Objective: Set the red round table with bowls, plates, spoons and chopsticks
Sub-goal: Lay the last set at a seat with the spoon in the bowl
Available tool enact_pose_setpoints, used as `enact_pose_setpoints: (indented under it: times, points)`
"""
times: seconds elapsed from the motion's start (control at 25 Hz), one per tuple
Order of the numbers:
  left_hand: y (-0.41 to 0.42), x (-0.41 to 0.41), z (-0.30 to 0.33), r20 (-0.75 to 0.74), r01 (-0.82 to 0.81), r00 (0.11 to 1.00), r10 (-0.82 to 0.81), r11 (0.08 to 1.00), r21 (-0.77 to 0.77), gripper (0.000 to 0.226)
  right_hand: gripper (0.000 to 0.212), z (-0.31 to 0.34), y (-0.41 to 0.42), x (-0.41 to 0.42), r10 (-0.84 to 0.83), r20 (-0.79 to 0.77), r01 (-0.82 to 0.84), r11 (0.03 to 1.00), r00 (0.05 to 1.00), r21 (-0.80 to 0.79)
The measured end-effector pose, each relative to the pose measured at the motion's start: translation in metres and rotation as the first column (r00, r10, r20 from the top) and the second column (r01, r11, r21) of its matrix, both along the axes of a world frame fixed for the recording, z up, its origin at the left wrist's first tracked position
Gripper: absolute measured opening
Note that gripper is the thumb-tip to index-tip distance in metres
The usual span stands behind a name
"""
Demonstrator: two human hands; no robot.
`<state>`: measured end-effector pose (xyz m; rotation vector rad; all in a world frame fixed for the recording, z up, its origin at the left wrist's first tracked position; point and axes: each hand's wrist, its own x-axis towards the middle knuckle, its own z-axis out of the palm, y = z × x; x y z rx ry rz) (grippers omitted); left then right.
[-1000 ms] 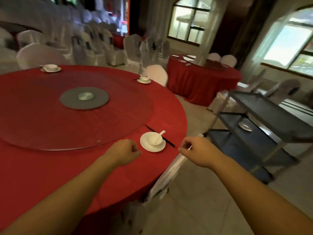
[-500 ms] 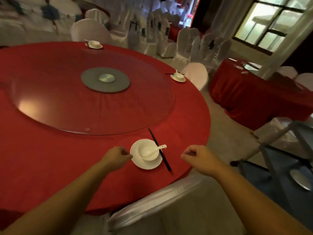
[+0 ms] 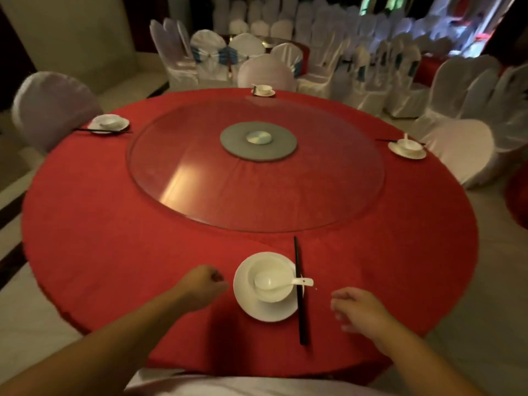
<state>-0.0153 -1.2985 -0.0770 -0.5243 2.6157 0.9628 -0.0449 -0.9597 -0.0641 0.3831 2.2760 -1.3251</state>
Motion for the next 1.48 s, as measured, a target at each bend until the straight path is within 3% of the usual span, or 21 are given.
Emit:
enact_pose_setpoints:
  times: [0.24,0.36,0.64,1.48]
  points:
    - [0.017,-0.012,-0.020,0.042,-0.219,0.976,0.215,0.953,0.211,0.019,0.023,-0.043,-0.005,-0.012,0.069,0.038,-0.062,0.985,0.997,-0.164]
    - [0.016,-0.027,-0.040,0.032,-0.247,0.968,0.250,0.919,0.306,0.022,0.025,-0.056,-0.014,-0.024,0.089,0.020,-0.082,0.974,0.996,-0.211]
    - [0.014,-0.036,-0.064,0.040,-0.183,0.983,0.181,0.925,0.333,0.009,0.020,-0.061,-0.032,-0.038,0.134,-0.037,-0.138,0.980,0.990,-0.144]
    - [0.009,-0.037,-0.065,0.073,-0.193,0.981,0.178,0.919,0.343,0.008,0.016,-0.061,-0.042,-0.037,0.201,-0.097,-0.210,0.973,0.975,-0.092]
